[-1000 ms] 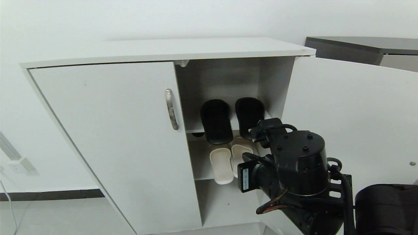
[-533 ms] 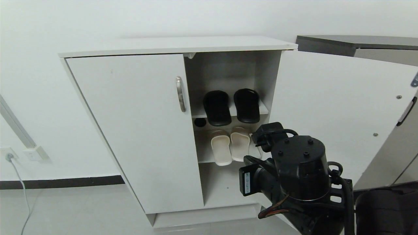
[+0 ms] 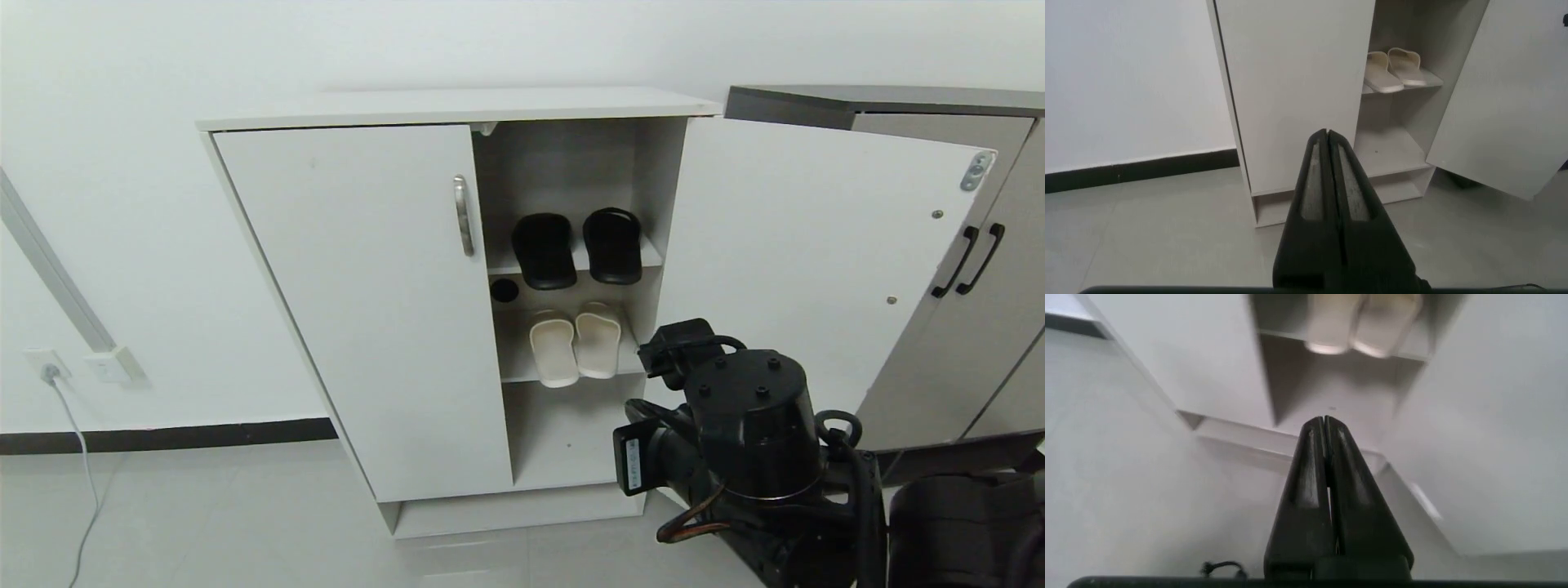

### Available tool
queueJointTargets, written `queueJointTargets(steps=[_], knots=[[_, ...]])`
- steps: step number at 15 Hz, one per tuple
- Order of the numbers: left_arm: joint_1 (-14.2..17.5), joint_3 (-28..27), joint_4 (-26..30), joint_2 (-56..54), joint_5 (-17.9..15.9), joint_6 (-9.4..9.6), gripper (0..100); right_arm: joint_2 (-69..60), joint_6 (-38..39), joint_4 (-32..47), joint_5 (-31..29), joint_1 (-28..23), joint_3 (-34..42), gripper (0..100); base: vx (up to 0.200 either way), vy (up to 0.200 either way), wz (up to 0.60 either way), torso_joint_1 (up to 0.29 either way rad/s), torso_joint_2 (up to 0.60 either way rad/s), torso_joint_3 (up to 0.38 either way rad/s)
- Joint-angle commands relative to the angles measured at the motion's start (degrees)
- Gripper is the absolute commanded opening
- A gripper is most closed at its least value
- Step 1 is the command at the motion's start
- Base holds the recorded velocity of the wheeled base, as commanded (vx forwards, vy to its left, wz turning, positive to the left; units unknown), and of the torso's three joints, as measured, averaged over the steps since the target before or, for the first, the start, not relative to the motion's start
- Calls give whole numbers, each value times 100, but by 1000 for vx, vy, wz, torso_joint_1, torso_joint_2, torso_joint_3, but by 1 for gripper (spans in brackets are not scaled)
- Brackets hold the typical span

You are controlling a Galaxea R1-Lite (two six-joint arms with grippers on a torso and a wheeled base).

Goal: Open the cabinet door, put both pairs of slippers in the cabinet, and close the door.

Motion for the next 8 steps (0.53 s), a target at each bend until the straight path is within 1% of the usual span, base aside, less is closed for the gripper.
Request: queueJointTargets(steps=[1,8], knots=[[1,1,-1,7,1,7,0,27,-3,-3,6,12,13,0,0,0,0,0,0,0],[1,1,-1,7,1,-2,0,27,-3,-3,6,21,75,0,0,0,0,0,0,0]])
